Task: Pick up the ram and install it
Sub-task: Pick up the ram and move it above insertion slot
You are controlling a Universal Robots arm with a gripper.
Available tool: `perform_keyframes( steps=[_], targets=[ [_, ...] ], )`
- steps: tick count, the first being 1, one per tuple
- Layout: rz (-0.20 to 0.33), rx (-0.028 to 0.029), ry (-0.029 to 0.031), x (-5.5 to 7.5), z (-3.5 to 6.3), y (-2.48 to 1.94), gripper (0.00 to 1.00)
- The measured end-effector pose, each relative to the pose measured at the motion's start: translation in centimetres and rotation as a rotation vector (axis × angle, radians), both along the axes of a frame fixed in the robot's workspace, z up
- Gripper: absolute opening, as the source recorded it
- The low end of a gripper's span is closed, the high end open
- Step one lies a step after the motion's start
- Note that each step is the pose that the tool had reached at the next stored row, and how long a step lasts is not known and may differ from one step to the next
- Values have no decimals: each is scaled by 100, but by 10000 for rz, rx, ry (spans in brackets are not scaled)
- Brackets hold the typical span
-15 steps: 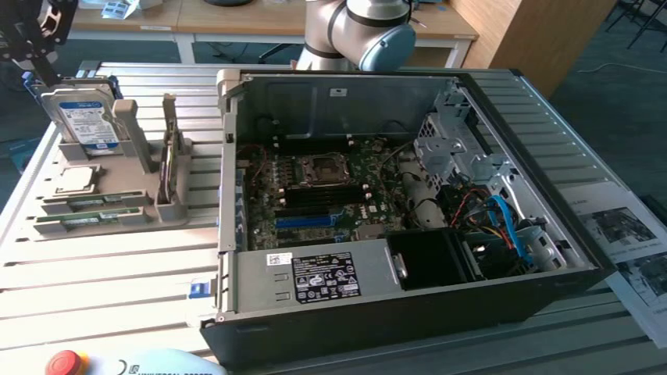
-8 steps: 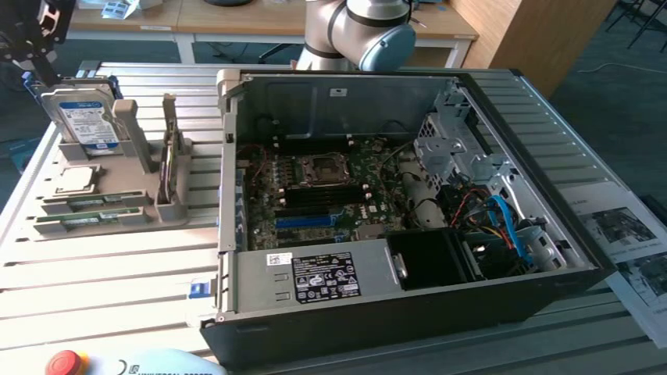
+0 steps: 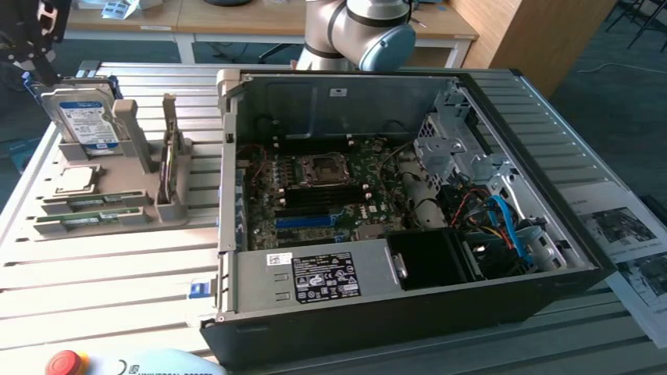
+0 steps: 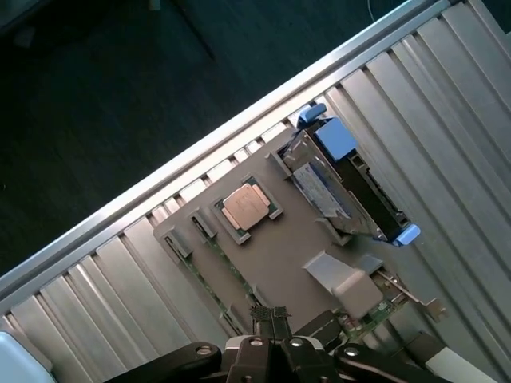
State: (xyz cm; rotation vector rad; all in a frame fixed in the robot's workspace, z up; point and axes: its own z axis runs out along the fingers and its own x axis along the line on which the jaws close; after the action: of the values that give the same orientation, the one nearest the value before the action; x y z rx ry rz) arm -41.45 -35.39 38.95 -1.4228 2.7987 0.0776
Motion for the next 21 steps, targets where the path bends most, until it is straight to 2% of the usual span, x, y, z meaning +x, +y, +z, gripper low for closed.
perform_keyframes(
  steps=[21],
  targets=[
    [3025,0,0,0,0,0,11]
  ],
)
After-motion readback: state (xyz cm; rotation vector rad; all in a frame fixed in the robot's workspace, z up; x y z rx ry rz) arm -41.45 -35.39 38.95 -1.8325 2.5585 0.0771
